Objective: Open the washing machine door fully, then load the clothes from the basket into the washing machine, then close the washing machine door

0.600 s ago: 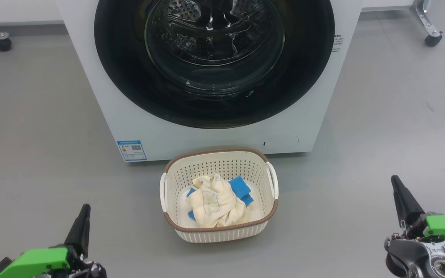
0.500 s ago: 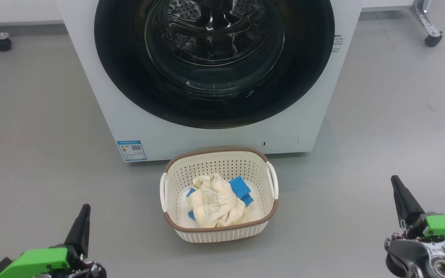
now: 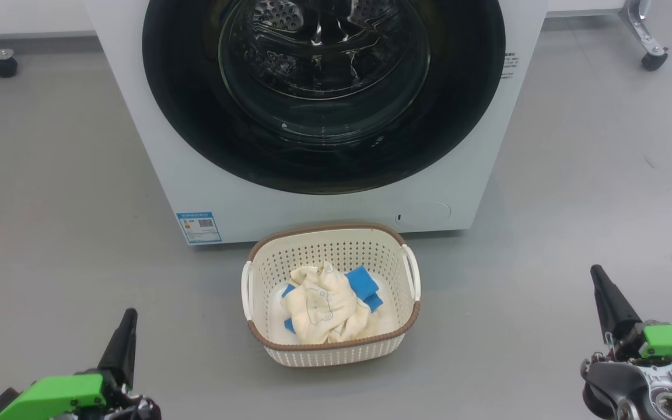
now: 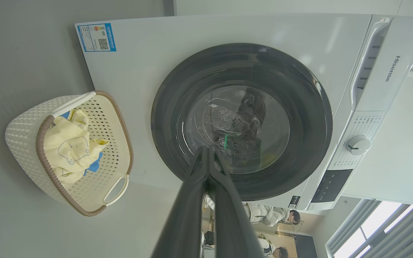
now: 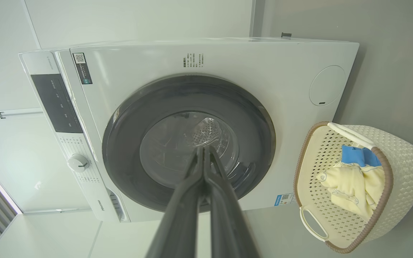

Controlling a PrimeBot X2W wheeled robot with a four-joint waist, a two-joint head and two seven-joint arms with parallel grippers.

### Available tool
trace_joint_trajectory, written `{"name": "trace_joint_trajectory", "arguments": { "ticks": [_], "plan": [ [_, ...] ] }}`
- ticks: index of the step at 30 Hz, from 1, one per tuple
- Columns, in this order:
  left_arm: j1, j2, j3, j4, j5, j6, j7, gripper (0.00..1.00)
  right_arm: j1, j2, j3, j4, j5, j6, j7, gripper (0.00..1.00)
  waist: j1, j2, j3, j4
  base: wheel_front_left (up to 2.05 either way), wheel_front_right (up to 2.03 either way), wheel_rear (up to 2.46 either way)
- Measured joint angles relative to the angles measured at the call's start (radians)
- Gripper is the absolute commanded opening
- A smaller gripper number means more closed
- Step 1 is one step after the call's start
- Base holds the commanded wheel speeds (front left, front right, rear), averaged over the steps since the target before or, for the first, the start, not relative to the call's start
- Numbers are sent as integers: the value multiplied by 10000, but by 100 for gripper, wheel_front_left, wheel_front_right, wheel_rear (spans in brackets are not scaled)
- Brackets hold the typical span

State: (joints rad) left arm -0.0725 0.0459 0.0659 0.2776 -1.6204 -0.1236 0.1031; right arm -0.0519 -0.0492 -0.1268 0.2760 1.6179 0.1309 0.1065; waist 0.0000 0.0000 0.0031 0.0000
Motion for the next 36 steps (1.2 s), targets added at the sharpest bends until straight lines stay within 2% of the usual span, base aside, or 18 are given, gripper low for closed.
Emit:
{"name": "trace_joint_trajectory", "arguments": {
  "ticks": [5, 6, 8, 9, 10, 36],
  "plan": [
    [0, -2, 4, 0, 0, 0, 0, 0, 0, 0, -4, 0, 0, 0, 0, 0, 0, 0, 0, 0, 0, 0, 0],
    [2, -6, -2, 21, -2, 6, -2, 100, 3, 2, 2, 19, 0, 0, 0, 100, 0, 0, 0, 0, 0, 0, 0],
    [58, -38, -52, 295, -2, 12, -4, 100, 121, 27, 31, 267, 2, 0, -2, 100, 0, 0, 0, 0, 0, 0, 0],
    [151, -61, -65, 464, -2, 12, -4, 0, 229, 65, 42, 435, 2, 0, -2, 0, 0, 0, 0, 0, 0, 0, 0],
    [270, -98, -79, 610, -2, 13, -4, 100, 368, 105, 44, 585, 2, 0, -2, 100, 0, 0, 0, 0, 0, 0, 0],
    [467, -111, -362, 412, 33, 27, -393, 100, 599, 132, -25, 520, -144, 0, -36, 100, 0, 0, -58, 21, 0, 0, 0]
  ]
}}
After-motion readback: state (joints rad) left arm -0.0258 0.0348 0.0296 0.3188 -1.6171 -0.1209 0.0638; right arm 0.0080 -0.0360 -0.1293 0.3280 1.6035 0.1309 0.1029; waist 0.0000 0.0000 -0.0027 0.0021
